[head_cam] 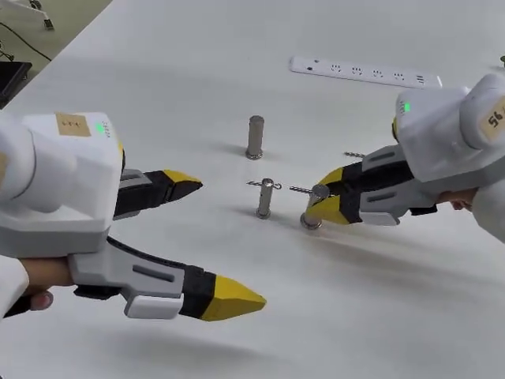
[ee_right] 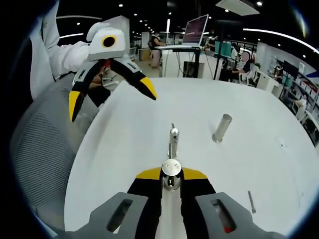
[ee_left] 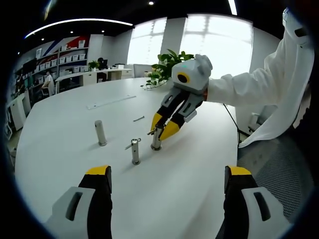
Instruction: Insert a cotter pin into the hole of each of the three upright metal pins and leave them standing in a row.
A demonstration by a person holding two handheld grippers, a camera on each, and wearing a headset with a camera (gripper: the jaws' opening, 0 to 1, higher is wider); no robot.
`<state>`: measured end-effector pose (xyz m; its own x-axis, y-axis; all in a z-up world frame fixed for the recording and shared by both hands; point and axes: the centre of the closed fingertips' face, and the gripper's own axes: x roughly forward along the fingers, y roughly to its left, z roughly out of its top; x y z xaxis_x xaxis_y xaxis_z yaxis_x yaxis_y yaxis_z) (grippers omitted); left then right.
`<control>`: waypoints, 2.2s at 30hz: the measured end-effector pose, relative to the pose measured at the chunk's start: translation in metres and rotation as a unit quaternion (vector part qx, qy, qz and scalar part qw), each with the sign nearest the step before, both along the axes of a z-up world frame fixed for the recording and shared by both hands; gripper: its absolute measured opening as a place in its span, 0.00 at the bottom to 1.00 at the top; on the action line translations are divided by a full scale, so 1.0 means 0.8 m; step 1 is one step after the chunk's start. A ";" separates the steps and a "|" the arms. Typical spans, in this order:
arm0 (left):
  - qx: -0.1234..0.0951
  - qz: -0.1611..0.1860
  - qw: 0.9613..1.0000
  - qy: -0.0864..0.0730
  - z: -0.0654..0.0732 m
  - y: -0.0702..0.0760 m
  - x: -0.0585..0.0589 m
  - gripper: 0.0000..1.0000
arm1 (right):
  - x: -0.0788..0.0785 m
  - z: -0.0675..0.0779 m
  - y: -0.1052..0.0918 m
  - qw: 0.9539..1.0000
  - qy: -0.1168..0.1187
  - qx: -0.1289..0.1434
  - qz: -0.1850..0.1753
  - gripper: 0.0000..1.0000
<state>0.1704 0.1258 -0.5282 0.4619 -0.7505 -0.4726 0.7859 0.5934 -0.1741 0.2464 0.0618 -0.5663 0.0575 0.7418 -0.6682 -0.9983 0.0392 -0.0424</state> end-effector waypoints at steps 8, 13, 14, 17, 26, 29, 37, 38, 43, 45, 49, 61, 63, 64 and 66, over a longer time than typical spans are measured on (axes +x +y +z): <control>0.004 0.006 1.000 -0.001 -0.002 0.005 0.000 0.93 | 0.008 -0.001 -0.004 1.000 -0.002 -0.001 0.002 0.07; -0.001 0.007 1.000 -0.009 0.003 0.006 0.001 0.95 | 0.007 -0.007 -0.009 1.000 -0.007 -0.016 0.013 0.07; -0.002 0.008 1.000 -0.009 0.003 0.006 0.001 0.95 | 0.006 -0.008 -0.010 1.000 -0.007 -0.017 0.014 0.07; -0.002 0.012 1.000 -0.010 0.004 0.008 0.002 0.95 | 0.006 -0.010 -0.012 1.000 -0.004 -0.018 0.014 0.07; 0.002 0.016 1.000 -0.008 0.001 0.011 0.003 0.95 | 0.009 -0.007 -0.011 1.000 -0.010 -0.013 0.012 0.07; -0.001 0.017 1.000 -0.009 0.003 0.012 0.003 0.95 | 0.009 -0.008 -0.012 1.000 -0.008 -0.015 0.011 0.07; 0.000 0.021 1.000 -0.005 0.001 0.016 0.002 0.95 | 0.006 -0.013 -0.013 1.000 -0.003 -0.015 0.016 0.08; 0.000 0.021 1.000 -0.005 0.000 0.016 0.002 0.95 | 0.005 -0.013 -0.013 1.000 -0.002 -0.013 0.016 0.08; 0.001 0.021 1.000 -0.003 -0.001 0.016 0.001 0.95 | 0.007 -0.013 -0.012 1.000 -0.005 -0.009 0.013 0.08; 0.000 0.021 1.000 -0.003 -0.001 0.015 0.001 0.95 | 0.008 -0.013 -0.012 1.000 -0.002 -0.006 0.011 0.08; -0.002 0.024 1.000 -0.003 0.000 0.015 0.002 0.94 | 0.013 -0.014 -0.014 1.000 0.007 -0.002 0.006 0.08; 0.001 0.025 1.000 -0.001 -0.002 0.016 0.002 0.94 | 0.005 -0.013 -0.012 1.000 0.007 0.003 0.017 0.08; 0.001 0.026 1.000 -0.002 -0.002 0.016 0.002 0.94 | 0.005 -0.013 -0.011 1.000 0.009 0.002 0.017 0.08; 0.002 0.026 1.000 -0.002 -0.002 0.016 0.003 0.94 | 0.005 -0.013 -0.012 1.000 0.008 0.002 0.019 0.08; 0.002 0.026 1.000 -0.003 -0.002 0.016 0.003 0.93 | 0.005 -0.013 -0.011 1.000 0.004 0.000 0.024 0.09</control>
<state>0.1726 0.1384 -0.5296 0.5026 -0.7238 -0.4728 0.7553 0.6337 -0.1673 0.2506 0.0527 -0.5766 0.0167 0.7439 -0.6681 -0.9994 -0.0083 -0.0342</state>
